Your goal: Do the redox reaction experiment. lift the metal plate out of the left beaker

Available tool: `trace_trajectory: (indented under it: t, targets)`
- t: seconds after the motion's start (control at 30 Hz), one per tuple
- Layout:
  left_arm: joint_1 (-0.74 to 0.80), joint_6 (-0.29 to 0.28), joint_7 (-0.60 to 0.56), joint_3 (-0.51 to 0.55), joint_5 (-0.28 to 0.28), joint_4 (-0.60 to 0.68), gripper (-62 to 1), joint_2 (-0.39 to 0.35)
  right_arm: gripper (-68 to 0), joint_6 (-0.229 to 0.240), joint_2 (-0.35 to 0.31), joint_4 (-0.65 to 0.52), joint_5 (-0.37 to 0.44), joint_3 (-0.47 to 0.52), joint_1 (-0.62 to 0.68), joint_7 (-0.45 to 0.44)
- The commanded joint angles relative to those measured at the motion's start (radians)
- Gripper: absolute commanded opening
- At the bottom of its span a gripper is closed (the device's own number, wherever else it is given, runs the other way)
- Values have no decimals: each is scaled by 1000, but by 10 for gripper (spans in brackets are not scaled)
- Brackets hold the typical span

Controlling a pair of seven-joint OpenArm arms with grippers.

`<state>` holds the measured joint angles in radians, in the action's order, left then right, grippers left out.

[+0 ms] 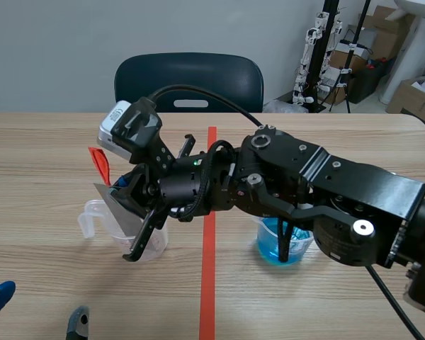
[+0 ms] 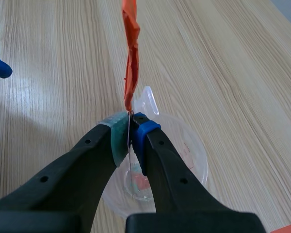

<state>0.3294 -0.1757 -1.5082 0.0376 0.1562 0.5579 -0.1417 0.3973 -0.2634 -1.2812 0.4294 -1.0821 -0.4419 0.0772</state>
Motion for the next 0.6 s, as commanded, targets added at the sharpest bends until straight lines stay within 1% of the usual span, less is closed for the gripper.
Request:
trace_trajectory:
  t: [0.0, 0.1, 0.23, 0.3, 0.4, 0.5, 0.57]
  targets:
    - [0, 1, -43, 3, -2, 6, 10, -11, -669, -4, -10, -21, 3, 0, -21, -12]
    - [0, 1, -43, 3, -2, 6, 10, -11, -669, -5, -32, -60, 4, 0, -23, -12]
    - [0, 1, -43, 3, -2, 6, 10, -11, -669, -16, -72, -156, 9, 2, -37, -1]
    - [0, 1, -43, 3, -2, 6, 10, -11, -669, -21, -88, -200, 35, 2, -49, 21]
    - [0, 1, -43, 3, -2, 6, 10, -11, -669, -43, -103, -249, 85, 4, -69, 48]
    - [0, 1, -43, 3, -2, 6, 10, -11, -669, -46, -111, -291, 135, 20, -80, 93]
    - [0, 1, -43, 3, -2, 6, 10, -11, -669, -61, -116, -319, 172, 31, -91, 128]
